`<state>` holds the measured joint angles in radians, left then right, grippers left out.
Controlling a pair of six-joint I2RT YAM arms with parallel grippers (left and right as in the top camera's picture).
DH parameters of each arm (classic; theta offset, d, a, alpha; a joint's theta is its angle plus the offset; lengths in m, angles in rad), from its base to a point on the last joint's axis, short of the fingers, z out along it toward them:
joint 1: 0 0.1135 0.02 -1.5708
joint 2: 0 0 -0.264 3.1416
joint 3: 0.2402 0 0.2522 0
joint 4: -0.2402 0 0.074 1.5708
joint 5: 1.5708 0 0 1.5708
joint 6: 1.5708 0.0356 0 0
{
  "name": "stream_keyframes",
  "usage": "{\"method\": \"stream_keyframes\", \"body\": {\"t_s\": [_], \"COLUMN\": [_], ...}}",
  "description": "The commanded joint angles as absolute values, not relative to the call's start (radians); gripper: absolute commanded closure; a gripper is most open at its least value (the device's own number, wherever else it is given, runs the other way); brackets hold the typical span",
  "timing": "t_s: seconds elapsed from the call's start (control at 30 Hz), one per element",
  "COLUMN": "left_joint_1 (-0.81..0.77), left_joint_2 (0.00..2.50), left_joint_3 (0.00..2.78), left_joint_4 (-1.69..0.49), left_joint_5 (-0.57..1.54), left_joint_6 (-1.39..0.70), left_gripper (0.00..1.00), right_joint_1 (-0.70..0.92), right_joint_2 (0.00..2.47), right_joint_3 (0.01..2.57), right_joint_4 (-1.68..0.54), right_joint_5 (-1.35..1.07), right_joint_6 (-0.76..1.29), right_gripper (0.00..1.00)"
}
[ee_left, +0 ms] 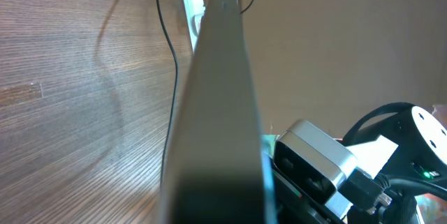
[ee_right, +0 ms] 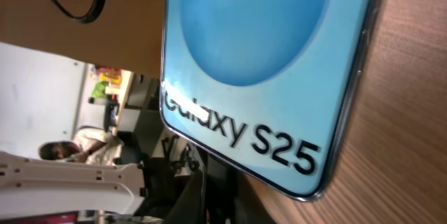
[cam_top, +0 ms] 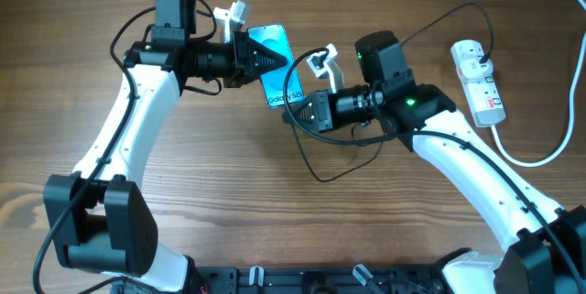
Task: Plug charger to phone and switch on socket
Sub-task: 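Push the USB-C plug up into the phone's port with the right gripper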
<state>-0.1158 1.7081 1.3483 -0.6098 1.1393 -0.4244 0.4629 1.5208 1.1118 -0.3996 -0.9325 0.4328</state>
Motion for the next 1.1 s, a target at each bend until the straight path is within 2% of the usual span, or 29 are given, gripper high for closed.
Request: {"method": "stream_keyframes", "body": {"t_s": [0.0,0.3,0.33,0.37,0.4,0.57,0.7,0.77,0.93,0.97,1.0,1.07], "left_joint_1": [-0.117,-0.176,-0.176,-0.176,-0.172,-0.134,-0.133,-0.136,-0.140,-0.140,-0.141,-0.141], "left_joint_2": [1.689,1.689,1.689,1.689,1.689,1.689,1.689,1.689,1.689,1.689,1.689,1.689], "left_joint_3": [1.345,1.345,1.345,1.345,1.345,1.345,1.345,1.345,1.345,1.345,1.345,1.345], "left_joint_4": [-0.610,-0.675,-0.678,-0.677,-0.677,-0.676,-0.596,-0.563,-0.528,-0.518,-0.507,-0.490], "left_joint_5": [1.192,1.192,1.192,1.192,1.192,1.246,1.438,1.522,1.522,1.522,1.522,1.522], "left_joint_6": [-0.435,-0.347,-0.347,-0.347,-0.347,-0.344,-0.344,-0.344,-0.344,-0.344,-0.344,-0.344], "left_gripper": [0.96,0.96,0.96,0.96,0.96,0.96,0.96,0.96,0.96,0.96,0.96,0.96], "right_joint_1": [0.460,0.459,0.459,0.459,0.458,0.326,0.244,0.244,0.263,0.275,0.290,0.315], "right_joint_2": [1.515,1.515,1.515,1.515,1.515,1.515,1.515,1.515,1.515,1.515,1.515,1.515], "right_joint_3": [1.135,1.135,1.135,1.135,1.135,1.135,1.135,1.135,1.135,1.135,1.135,1.135], "right_joint_4": [-0.348,-0.148,-0.138,-0.126,-0.124,-0.108,-0.104,-0.089,-0.090,-0.091,-0.091,-0.090], "right_joint_5": [-0.926,-0.895,-0.891,-0.891,-0.892,-1.020,-1.142,-1.225,-1.324,-1.326,-1.325,-1.317], "right_joint_6": [0.456,0.631,0.630,0.627,0.598,0.535,0.514,0.496,0.500,0.500,0.498,0.498], "right_gripper": [0.96,0.96,0.84,0.36,0.02,0.00,0.00,0.01,0.01,0.06,0.19,0.35]}}
